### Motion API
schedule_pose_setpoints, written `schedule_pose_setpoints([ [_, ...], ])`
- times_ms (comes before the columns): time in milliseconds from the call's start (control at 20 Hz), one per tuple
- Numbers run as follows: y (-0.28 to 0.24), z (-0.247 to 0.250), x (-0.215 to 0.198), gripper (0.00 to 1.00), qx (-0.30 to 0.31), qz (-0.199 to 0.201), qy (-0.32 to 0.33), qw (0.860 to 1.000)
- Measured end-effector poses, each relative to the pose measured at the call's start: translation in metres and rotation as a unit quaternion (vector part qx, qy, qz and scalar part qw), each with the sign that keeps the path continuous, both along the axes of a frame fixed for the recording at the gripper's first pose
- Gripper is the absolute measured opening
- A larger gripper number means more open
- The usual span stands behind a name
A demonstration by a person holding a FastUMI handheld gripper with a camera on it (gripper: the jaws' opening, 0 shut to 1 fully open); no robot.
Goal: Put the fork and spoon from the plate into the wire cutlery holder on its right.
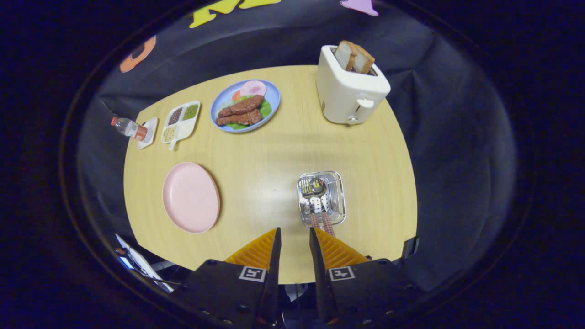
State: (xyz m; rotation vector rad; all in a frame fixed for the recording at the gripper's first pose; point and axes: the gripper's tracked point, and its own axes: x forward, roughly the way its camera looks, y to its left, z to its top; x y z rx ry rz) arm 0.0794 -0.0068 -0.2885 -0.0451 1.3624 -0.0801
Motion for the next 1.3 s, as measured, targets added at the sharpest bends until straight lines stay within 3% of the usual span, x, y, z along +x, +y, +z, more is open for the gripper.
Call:
schedule_pose_setpoints([
  [250, 0.029, 0.050, 0.003, 0.53, 0.001, 0.018, -0.135, 0.991],
  [500, 0.056, 0.106, -0.004, 0.79, 0.004, 0.046, -0.264, 0.964],
  [700, 0.075, 0.147, -0.011, 0.91, 0.021, 0.055, -0.339, 0.939],
  [800, 0.078, 0.178, -0.008, 0.98, 0.023, 0.058, -0.400, 0.914],
  [950, 0.076, 0.231, -0.008, 0.97, 0.022, 0.057, -0.504, 0.861],
  [1100, 0.077, 0.272, -0.025, 0.97, 0.043, 0.040, -0.571, 0.819],
  [1250, 0.074, 0.328, -0.044, 0.96, 0.070, 0.034, -0.651, 0.755],
  [1300, 0.072, 0.332, -0.047, 0.96, 0.061, 0.032, -0.668, 0.741],
])
